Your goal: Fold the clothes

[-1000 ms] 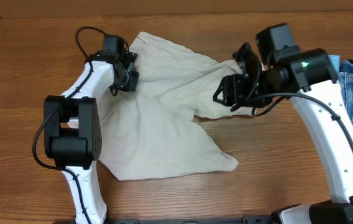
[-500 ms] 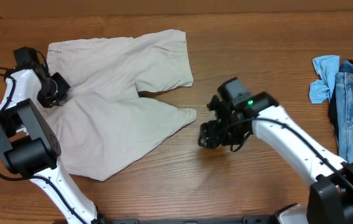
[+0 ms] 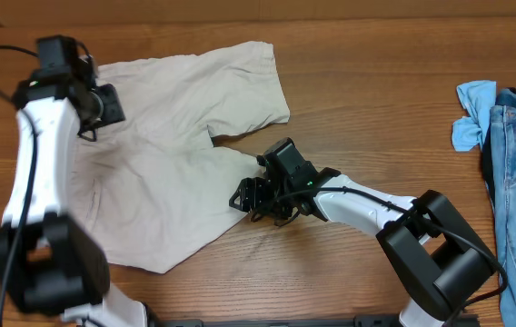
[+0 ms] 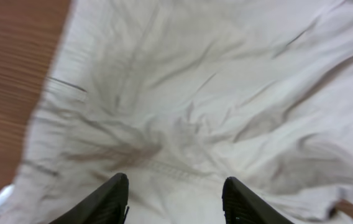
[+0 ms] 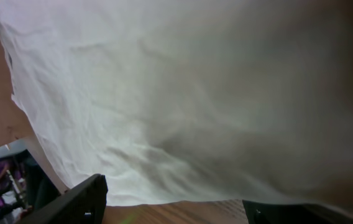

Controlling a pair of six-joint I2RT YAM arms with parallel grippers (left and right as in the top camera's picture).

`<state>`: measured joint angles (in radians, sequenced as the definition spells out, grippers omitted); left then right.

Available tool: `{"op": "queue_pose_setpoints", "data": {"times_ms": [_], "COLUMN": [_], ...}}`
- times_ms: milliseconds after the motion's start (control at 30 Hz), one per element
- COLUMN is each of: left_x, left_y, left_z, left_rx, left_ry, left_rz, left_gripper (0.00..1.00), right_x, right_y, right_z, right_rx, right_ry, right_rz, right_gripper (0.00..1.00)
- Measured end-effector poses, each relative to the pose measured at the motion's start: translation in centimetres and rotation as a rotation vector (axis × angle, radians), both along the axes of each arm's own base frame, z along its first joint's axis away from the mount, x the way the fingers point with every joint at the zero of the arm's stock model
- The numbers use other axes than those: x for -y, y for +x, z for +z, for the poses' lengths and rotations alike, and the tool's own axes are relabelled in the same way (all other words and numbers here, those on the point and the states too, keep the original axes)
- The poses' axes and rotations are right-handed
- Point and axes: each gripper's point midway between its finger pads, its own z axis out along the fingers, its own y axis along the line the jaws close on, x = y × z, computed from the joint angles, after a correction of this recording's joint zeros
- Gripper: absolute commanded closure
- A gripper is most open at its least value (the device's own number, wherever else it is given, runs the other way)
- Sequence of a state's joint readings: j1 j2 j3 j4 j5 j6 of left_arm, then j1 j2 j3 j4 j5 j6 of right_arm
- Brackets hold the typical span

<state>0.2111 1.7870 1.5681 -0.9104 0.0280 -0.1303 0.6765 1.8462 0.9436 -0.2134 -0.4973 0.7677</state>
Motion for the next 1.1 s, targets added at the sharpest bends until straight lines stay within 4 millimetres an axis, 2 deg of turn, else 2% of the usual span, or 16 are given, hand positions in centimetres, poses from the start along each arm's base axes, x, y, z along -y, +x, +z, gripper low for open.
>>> {"op": "queue_pose_setpoints", "data": {"times_ms": [67, 133, 233, 300, 333, 467, 533, 567, 667, 800, 867, 900, 933, 967, 1000, 1100], "left_x": [0.0, 0.2, 0.4, 0.4, 0.5, 0.6, 0.6, 0.6, 0.6, 0.6, 0.6, 0.6, 0.6, 0.7, 0.7, 0.7], "left_y": [-0.9, -1.7, -2.9, -3.2, -3.3, -3.8, -3.8, -3.8, -3.7, -3.7, -3.8, -3.9, -4.1, -4.2, -4.3, -4.5], "left_z": [3.6, 5.1, 4.7, 4.3, 4.2, 4.0, 4.0, 4.0, 4.0, 4.0, 3.9, 3.9, 3.8, 3.8, 3.7, 3.6], "left_rx": [0.069, 0.087, 0.041, 0.018, 0.011, -0.011, -0.011, -0.011, -0.009, -0.007, -0.013, -0.016, -0.022, -0.03, -0.034, -0.042], "left_ry": [0.025, 0.031, 0.024, 0.021, 0.019, 0.016, 0.016, 0.016, 0.016, 0.016, 0.015, 0.014, 0.013, 0.011, 0.01, 0.009], "left_rz": [0.001, 0.002, 0.003, 0.0, -0.001, -0.003, -0.004, -0.004, -0.004, -0.004, -0.004, -0.004, -0.004, -0.005, -0.004, -0.005], "left_gripper": [0.49, 0.51, 0.53, 0.53, 0.54, 0.53, 0.53, 0.54, 0.53, 0.53, 0.54, 0.54, 0.54, 0.54, 0.54, 0.54], "right_x": [0.0, -0.1, -0.7, -1.1, -1.2, 0.2, 1.7, 2.4, 3.1, 1.5, 0.5, 0.2, 0.0, -0.2, -0.4, -0.9], "right_y": [-0.3, -0.4, 0.4, 1.0, 1.1, -0.2, -1.3, -1.7, -2.1, 0.1, 1.4, 2.0, 2.5, 3.0, 3.6, 4.8], "right_z": [0.0, 0.1, -0.1, -0.1, 0.0, -0.8, 0.1, 1.3, 7.0, 15.0, 16.8, 16.9, 16.6, 16.1, 15.1, 11.9], "right_rx": [-0.021, -0.027, 0.016, 0.054, 0.058, -0.015, -0.068, -0.088, -0.078, 0.101, 0.193, 0.22, 0.233, 0.239, 0.241, 0.223], "right_ry": [0.003, 0.008, 0.037, 0.058, 0.062, -0.025, -0.111, -0.15, -0.195, -0.107, -0.058, -0.051, -0.054, -0.063, -0.075, -0.117], "right_rz": [-0.001, 0.003, 0.009, 0.016, 0.014, 0.04, 0.072, 0.089, 0.154, 0.194, 0.197, 0.195, 0.193, 0.189, 0.187, 0.196], "right_gripper": [0.26, 0.35, 0.83, 0.94, 0.96, 0.96, 0.96, 0.96, 0.96, 0.95, 0.95, 0.95, 0.9, 0.71, 0.64, 0.31]}}
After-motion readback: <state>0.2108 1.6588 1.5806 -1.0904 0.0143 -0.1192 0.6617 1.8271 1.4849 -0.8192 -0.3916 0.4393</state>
